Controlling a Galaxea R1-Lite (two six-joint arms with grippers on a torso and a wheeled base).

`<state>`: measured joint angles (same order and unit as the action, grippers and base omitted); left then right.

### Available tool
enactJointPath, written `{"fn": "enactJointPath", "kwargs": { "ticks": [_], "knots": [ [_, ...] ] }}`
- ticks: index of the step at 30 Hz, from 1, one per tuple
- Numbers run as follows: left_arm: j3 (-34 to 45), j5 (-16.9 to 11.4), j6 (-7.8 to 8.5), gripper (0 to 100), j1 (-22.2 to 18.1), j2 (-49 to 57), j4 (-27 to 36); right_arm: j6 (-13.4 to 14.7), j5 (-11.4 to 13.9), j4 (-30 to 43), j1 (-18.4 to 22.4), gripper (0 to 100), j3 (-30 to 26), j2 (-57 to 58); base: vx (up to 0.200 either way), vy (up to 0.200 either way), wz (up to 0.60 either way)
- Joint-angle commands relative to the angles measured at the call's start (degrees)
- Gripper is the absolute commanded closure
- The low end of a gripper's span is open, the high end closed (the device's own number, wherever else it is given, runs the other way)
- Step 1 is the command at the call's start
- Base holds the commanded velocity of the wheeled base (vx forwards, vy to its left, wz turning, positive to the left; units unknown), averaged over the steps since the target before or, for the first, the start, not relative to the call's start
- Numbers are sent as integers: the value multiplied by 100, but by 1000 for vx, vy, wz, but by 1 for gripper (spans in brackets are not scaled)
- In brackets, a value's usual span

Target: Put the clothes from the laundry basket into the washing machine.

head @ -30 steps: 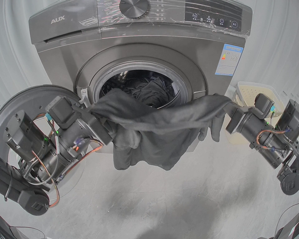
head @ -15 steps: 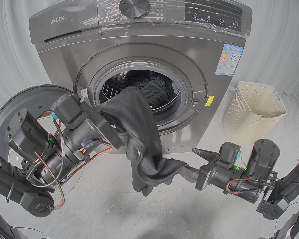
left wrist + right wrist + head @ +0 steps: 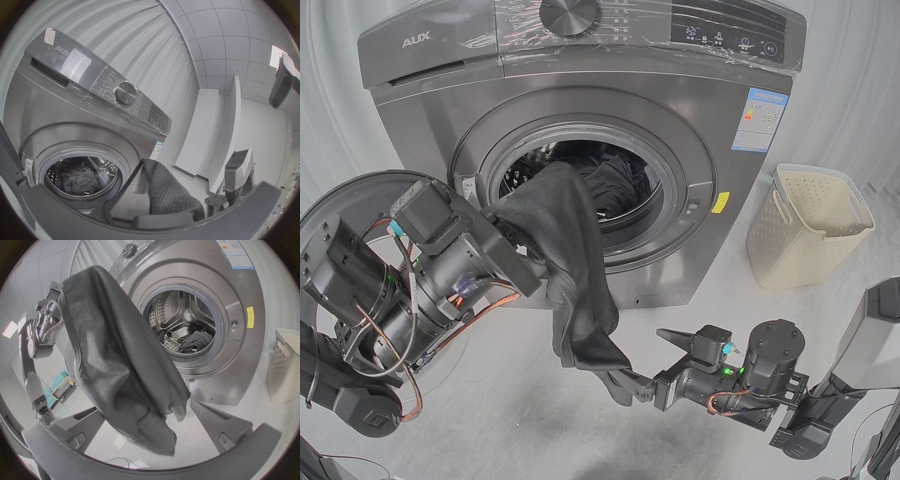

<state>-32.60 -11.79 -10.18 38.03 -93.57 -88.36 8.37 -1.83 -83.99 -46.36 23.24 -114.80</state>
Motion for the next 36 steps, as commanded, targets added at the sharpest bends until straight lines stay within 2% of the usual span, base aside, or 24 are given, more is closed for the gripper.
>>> {"fn": "enactJointPath", "kwargs": {
  "ticks": [1, 7, 13, 25, 29, 30, 33, 34, 35, 36],
  "knots": [
    [61, -25, -19, 100, 81, 67, -6, -46, -2, -12, 250, 0, 489, -447, 0, 0, 0],
    [175, -34, -19, 100, 248, 155, -15, -161, 42, -21, 382, 0, 1385, -878, 0, 0, 0],
    [271, -43, -19, 100, 354, 305, -6, -240, 42, -12, 470, 0, 2045, -1132, 0, 0, 0],
    [307, -122, -28, 100, 424, 322, -15, -266, 69, -21, 505, 0, 2757, -1616, 0, 0, 0],
    [263, -113, -28, 100, 336, 287, -6, -266, 60, -135, 488, 0, 2888, -1686, 0, 0, 0],
    [263, -113, -28, 100, 336, 287, -6, -266, 60, -135, 488, 100, 2888, -1686, 0, 0, 0],
    [228, -87, -28, 100, 152, 217, 20, -293, 60, -144, 532, 100, 2809, -1607, 0, 0, 0],
    [219, -96, -28, 100, -147, 164, 55, -284, 60, -152, 567, 100, 2642, -1484, 0, 0, 0],
    [192, -96, -19, 100, -279, 111, 55, -284, 60, -152, 567, 100, 2642, -1484, 0, 0, 0],
    [175, -87, -19, 100, -358, 67, 47, -275, 51, -161, 584, 100, 2405, -1273, 0, 0, 0]
  ]
}}
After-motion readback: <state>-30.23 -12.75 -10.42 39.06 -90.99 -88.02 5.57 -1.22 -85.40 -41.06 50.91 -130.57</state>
